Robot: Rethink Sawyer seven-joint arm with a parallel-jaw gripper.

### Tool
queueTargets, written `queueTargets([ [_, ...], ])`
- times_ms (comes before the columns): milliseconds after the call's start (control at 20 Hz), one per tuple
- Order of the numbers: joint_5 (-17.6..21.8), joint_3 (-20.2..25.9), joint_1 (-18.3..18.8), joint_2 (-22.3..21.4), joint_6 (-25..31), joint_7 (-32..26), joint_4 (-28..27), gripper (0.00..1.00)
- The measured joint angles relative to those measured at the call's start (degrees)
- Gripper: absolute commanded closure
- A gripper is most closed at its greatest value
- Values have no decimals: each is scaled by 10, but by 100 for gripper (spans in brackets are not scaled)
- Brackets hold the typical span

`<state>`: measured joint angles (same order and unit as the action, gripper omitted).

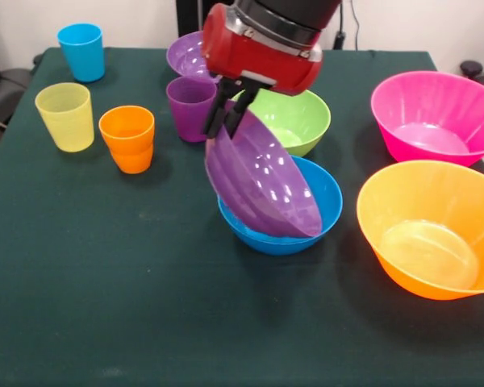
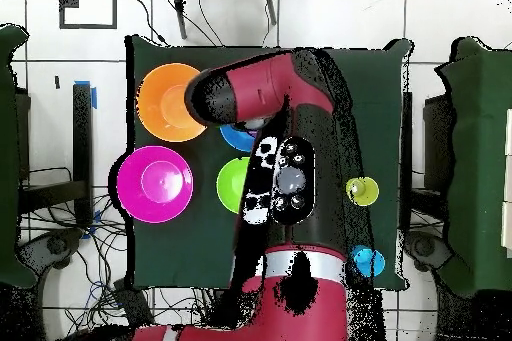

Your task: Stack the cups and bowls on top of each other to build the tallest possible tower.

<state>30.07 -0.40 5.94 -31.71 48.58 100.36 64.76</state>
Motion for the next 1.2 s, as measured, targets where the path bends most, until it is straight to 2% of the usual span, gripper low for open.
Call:
queueTargets([
  [600,-32,-28,-33,26,0,0,-16,100],
  [950,-48,-41,-35,38,0,0,-18,100],
  [1200,-80,-44,-28,41,-10,10,-17,100],
])
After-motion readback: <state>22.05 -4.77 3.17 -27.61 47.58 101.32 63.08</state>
